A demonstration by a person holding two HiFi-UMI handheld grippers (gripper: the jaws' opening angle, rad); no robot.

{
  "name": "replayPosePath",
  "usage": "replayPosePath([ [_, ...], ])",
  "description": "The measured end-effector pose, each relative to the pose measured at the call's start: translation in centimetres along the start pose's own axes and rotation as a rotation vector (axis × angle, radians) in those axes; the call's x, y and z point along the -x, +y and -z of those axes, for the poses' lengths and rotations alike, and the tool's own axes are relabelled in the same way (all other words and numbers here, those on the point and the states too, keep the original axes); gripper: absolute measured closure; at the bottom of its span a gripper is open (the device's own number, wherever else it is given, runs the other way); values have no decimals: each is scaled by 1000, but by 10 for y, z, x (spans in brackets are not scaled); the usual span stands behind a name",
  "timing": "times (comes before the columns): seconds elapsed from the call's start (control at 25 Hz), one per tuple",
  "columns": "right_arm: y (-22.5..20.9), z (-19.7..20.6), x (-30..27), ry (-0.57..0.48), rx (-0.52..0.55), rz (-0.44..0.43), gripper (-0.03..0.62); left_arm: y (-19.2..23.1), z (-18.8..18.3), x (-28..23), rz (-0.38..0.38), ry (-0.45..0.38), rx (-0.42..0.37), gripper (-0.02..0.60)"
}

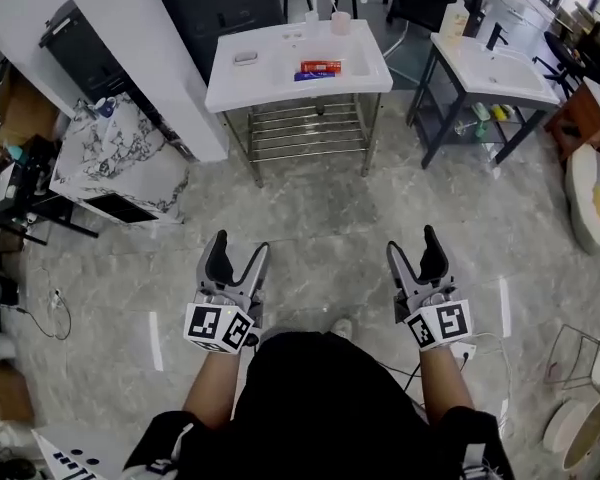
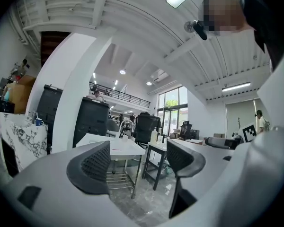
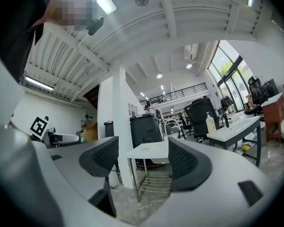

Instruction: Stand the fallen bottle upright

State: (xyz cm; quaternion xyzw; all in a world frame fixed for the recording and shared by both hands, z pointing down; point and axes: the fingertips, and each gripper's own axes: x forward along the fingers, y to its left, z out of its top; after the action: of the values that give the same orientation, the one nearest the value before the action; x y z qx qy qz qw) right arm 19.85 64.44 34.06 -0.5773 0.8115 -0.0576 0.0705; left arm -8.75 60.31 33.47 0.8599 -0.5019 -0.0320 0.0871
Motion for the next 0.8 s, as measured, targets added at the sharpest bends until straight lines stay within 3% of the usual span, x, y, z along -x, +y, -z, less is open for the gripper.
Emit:
replayPosePath([
  [0.32,-19,16,-12,39,-43,5,275,0,8,-18,11,29,9,213],
  [0.6,-28,11,-67,55,4,24,276,40,15,-76,65,28,26,213],
  [0.8,-27,0,-124,51,60,43,276,76,-2,-125,128,12,11,213],
])
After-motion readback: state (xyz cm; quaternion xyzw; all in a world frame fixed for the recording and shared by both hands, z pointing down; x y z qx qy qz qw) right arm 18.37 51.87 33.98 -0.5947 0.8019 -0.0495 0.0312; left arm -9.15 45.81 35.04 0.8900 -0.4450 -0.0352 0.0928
